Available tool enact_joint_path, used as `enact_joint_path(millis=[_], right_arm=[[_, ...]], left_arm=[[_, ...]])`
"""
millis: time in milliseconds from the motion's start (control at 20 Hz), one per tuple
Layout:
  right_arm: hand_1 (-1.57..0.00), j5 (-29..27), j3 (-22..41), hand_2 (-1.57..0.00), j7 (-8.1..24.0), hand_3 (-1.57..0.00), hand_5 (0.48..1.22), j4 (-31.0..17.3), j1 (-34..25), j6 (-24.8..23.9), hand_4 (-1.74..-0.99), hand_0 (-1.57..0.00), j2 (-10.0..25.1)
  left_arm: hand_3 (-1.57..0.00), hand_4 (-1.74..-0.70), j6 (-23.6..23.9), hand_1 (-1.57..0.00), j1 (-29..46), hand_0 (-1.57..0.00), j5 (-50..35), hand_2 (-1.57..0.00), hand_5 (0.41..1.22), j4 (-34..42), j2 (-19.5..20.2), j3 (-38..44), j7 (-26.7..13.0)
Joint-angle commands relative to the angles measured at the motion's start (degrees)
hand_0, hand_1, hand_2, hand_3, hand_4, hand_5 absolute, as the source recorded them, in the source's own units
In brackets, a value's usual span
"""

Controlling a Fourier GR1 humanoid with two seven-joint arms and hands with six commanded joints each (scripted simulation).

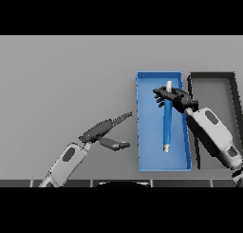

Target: Pick up the blue pipe and place it into the blue bin.

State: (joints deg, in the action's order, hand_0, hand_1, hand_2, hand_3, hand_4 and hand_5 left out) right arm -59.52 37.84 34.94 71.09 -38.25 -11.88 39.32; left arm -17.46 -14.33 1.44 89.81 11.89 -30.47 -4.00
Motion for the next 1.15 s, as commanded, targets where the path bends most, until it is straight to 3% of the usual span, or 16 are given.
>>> enact_joint_path(millis=[0,100,300,550,700,1100], right_arm=[[-0.48,-0.1,2.3,-0.46,0.0,-0.37,1.141,0.2,-0.7,1.5,-1.285,-0.53,1.1],[-0.31,0.0,5.0,-0.29,0.0,-0.23,1.028,-0.2,-2.2,2.6,-1.208,-0.34,2.7],[-0.12,7.3,10.1,-0.12,-1.6,-0.1,0.857,-1.4,-3.4,5.4,-1.131,-0.14,3.4],[-0.04,10.8,11.7,-0.04,-2.7,-0.03,0.717,-3.8,-4.2,4.4,-1.124,-0.04,2.4],[-0.02,10.1,11.0,-0.02,-4.5,-0.02,0.695,-3.2,-3.5,4.5,-1.119,-0.02,2.5],[-0.01,9.5,10.6,-0.01,-5.2,-0.01,0.677,-3.5,-3.5,6.4,-1.129,-0.01,3.0]], left_arm=[[0.0,-0.89,0.0,0.0,0.2,0.0,-0.1,0.0,0.453,0.4,0.1,0.0,-0.1],[0.0,-0.89,0.3,0.0,0.1,0.0,0.1,0.0,0.452,-0.1,-0.1,0.0,-0.2],[0.0,-0.9,0.2,0.0,0.3,0.0,-0.2,0.0,0.45,0.8,0.0,0.0,0.2],[0.0,-0.91,0.3,0.0,1.0,0.0,0.0,0.0,0.458,0.6,-0.3,-0.4,0.2],[0.0,-0.92,0.0,0.0,0.1,0.0,-0.8,0.0,0.462,0.7,-0.4,0.2,-0.3],[0.0,-0.92,0.2,0.0,0.4,0.0,-0.7,0.0,0.468,0.6,-1.2,-0.4,-1.0]])
